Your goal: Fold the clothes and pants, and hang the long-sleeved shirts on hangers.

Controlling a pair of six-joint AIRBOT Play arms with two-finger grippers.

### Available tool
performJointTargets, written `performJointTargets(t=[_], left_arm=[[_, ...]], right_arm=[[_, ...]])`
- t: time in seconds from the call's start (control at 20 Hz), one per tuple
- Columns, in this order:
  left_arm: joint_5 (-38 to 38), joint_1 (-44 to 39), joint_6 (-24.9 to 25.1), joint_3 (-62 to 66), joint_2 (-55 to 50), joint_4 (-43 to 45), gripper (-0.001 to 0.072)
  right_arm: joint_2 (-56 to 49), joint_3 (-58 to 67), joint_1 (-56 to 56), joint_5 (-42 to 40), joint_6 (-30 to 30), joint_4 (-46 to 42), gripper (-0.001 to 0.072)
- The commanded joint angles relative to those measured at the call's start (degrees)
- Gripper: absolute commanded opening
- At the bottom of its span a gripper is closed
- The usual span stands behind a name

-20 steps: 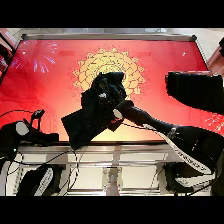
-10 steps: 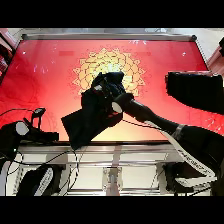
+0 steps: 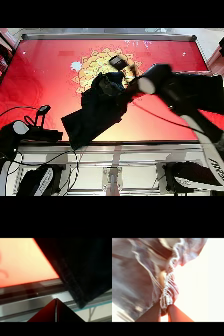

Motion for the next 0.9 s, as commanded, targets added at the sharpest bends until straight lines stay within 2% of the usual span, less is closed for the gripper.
performJointTargets(t=[0.0, 0.3, 0.35, 0.4, 0.45, 0.7, 0.85], left_arm=[[-0.28, -0.42, 4.85, -0.04, 0.04, -5.22, 0.0029], [-1.46, -5.7, 4.83, -2.1, 0.04, -5.29, 0.0038], [-1.31, -6.67, 4.81, -2.97, 0.04, -5.62, 0.0065], [-1.01, -7.63, 4.81, -4.04, 0.04, -6.23, 0.019], [0.07, -8.57, 4.83, -4.5, 0.02, -7.06, 0.0237], [1.38, -12.76, 4.98, -4.85, 0.02, -9.42, 0.0237], [1.33, -13.2, 4.63, -4.74, -0.52, -19.12, 0.0247]], right_arm=[[4.87, 0.42, -8.68, 5.55, -0.37, -2.12, 0.003], [8.72, 0.46, -24.3, 5.16, -1.75, -2.14, 0.003], [9.09, 0.46, -26.91, 4.7, -1.75, -2.12, 0.003], [9.35, 0.46, -29.14, 4.48, -1.75, -2.1, 0.003], [9.6, 0.46, -31.21, 4.48, -1.75, -2.03, 0.003], [9.92, 0.46, -34.38, 4.92, -2.91, -1.46, 0.003], [9.92, 0.46, -34.34, 4.48, -2.91, -0.24, 0.003]])
